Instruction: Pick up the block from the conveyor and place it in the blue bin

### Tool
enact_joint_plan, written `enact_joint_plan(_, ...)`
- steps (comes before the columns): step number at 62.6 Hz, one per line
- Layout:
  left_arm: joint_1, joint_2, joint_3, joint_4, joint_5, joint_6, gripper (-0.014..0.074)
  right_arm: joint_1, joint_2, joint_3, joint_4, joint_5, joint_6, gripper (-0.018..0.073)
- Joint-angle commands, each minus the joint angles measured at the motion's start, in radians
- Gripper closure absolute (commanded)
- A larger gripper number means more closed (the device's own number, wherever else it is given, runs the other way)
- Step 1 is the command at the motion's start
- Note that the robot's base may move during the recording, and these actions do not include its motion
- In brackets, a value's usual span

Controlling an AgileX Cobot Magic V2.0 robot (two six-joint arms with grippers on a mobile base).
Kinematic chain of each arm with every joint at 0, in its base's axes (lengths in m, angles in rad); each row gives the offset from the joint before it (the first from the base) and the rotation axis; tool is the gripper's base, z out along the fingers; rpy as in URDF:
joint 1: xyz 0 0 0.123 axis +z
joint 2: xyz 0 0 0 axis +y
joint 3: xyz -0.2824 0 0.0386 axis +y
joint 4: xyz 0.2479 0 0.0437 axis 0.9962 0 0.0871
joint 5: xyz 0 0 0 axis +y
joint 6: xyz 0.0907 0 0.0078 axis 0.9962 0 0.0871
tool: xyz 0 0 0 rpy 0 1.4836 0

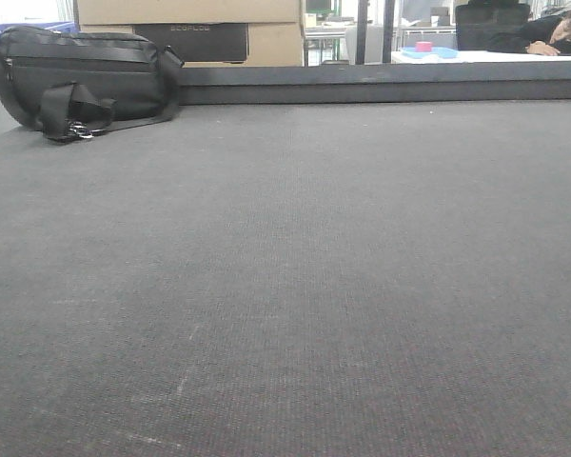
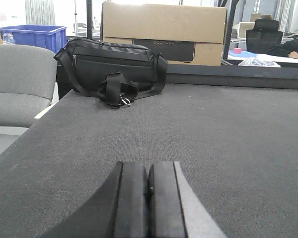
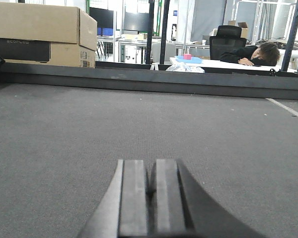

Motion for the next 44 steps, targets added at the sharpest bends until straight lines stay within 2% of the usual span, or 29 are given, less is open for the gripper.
enact_joint_plan(1,-0.005,-0.005,-0.003,0.001,-0.012,0.000,0.0707,0.003,0.005,-0.004,-0.004,-0.024,-0.002,0.0721)
enact_joint_plan(30,-0.005,-0.005,-0.003,0.001,-0.012,0.000,0.0707,0.003,0.005,-0.004,-0.004,-0.024,-0.002,0.0721)
enact_joint_plan(44,-0.005,-0.005,-0.003,0.003,-0.054,0.000,0.0707,0.003,0.005,-0.004,-0.004,-0.024,-0.002,0.0721)
